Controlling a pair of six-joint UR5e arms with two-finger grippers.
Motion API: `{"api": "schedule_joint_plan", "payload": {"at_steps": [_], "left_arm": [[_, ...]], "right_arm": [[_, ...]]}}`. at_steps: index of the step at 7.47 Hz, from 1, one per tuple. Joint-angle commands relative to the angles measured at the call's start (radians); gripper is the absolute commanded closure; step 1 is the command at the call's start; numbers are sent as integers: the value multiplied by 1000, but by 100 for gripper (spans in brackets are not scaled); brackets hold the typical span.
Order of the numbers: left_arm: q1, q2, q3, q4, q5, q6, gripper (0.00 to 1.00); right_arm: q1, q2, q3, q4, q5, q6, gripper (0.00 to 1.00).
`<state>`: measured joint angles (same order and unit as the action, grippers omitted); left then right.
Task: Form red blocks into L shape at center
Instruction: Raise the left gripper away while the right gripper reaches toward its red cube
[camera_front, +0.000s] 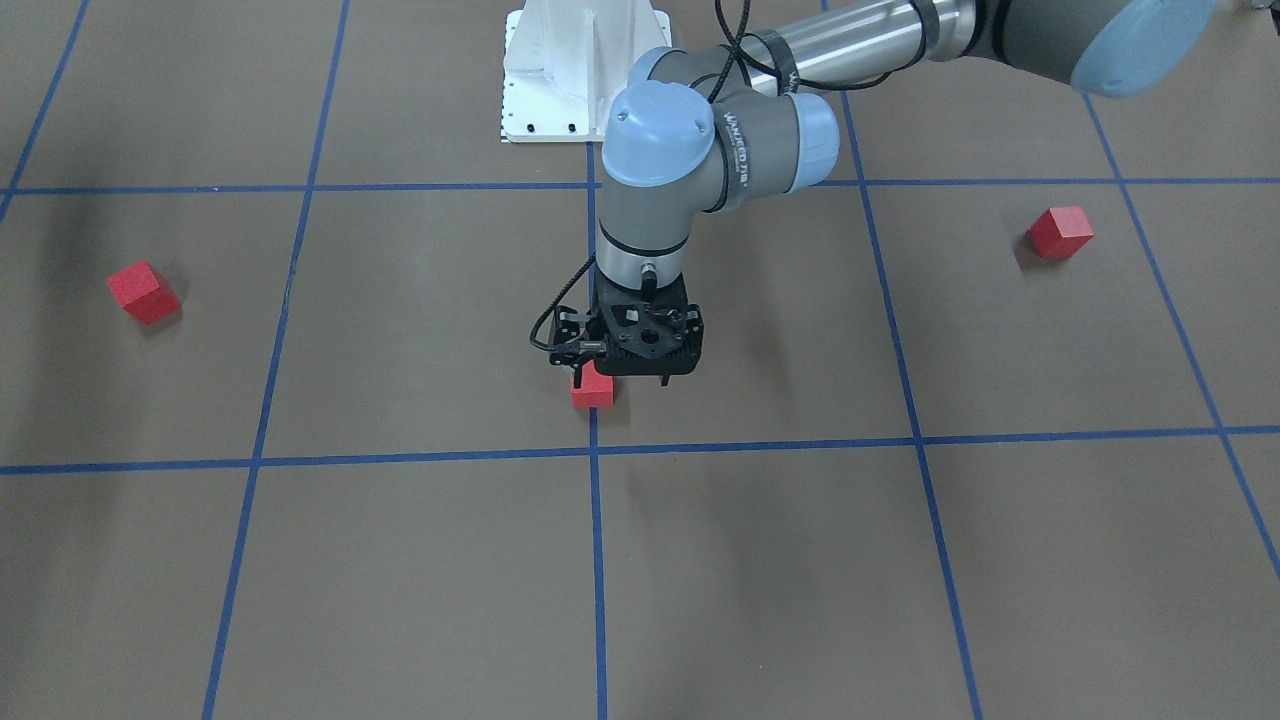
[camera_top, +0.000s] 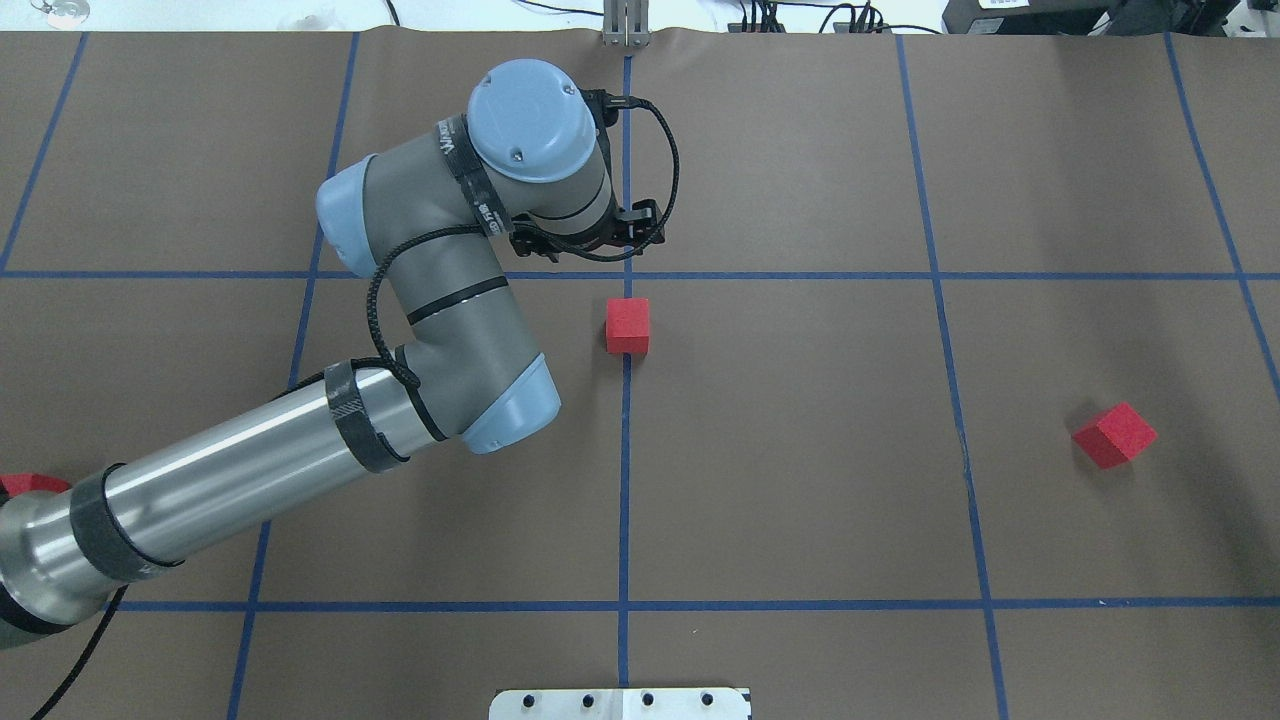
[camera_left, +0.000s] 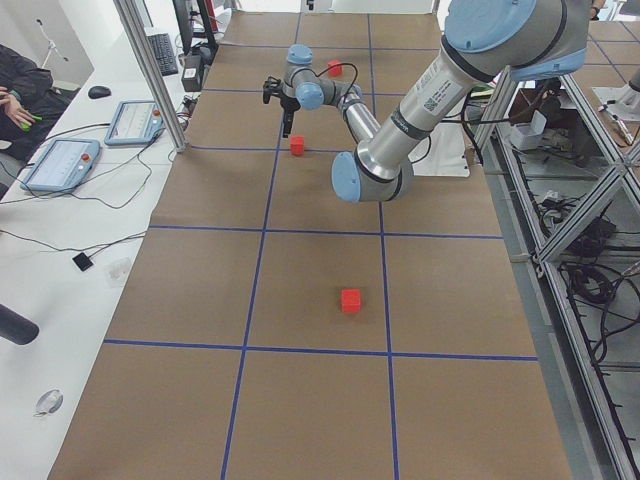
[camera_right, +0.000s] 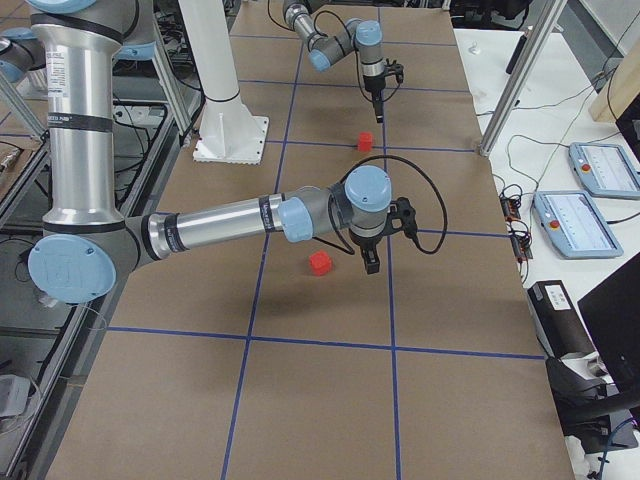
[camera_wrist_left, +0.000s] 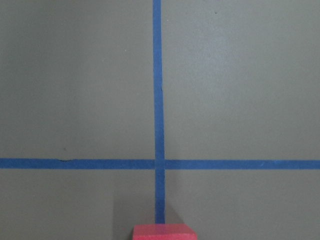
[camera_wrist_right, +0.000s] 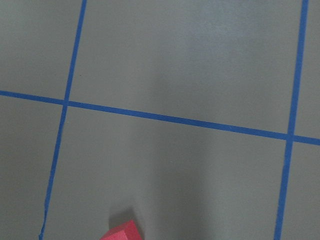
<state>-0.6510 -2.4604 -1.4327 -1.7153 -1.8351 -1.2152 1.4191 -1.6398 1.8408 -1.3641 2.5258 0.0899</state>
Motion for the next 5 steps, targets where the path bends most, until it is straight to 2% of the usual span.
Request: {"api": "schedule_joint_plan", "payload": {"at_steps": [1, 3, 5], "left_arm": [[-47, 116, -95, -1, -36, 5, 1], [-61, 176, -159, 0, -39, 6, 1], [-67, 199, -173, -1, -39, 6, 1]], "right_arm": [[-130, -46, 3, 178, -42, 33, 0], [-288, -46, 57, 180, -213, 169, 0], [-351, -55, 60, 180, -237, 188, 0]]}}
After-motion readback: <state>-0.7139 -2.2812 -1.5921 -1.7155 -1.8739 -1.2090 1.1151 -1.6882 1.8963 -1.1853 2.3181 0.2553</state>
